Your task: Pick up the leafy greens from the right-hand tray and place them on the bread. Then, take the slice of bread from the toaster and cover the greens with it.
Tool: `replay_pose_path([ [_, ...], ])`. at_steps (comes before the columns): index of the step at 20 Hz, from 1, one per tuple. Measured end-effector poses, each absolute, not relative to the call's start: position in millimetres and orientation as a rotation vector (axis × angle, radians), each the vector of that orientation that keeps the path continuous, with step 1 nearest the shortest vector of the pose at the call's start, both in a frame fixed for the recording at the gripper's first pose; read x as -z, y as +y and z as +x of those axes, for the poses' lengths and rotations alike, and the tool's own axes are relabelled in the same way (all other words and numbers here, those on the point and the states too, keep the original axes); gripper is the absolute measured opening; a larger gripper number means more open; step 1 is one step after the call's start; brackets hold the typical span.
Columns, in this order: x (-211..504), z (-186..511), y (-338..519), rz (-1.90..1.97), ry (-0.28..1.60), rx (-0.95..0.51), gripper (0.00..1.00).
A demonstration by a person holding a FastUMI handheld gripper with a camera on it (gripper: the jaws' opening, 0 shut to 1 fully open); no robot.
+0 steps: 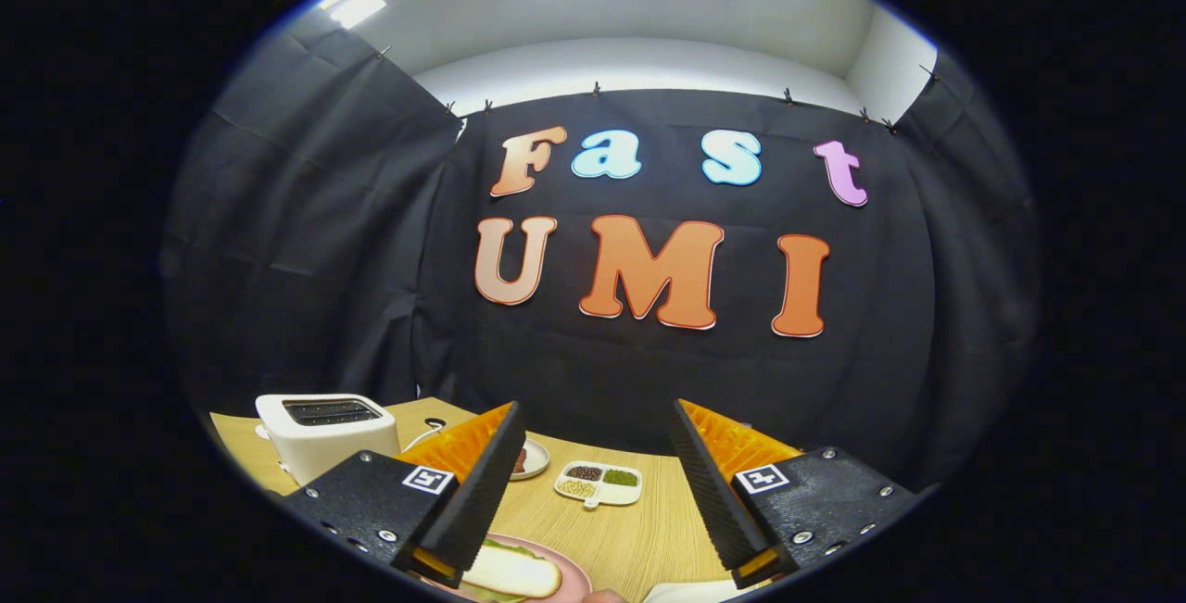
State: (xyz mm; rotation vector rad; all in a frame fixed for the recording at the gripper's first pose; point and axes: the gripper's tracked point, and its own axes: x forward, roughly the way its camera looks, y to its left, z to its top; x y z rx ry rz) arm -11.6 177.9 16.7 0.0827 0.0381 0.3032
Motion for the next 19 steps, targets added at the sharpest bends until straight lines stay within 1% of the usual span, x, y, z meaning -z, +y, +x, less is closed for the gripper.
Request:
replay_pose_path([
  [7, -27.7, -9.1, 165.4, 0.135, 0.012, -0.295, 0.95],
  [19, -40.4, -13.4, 170.4, 0.142, -0.039, -0.313, 0.95],
])
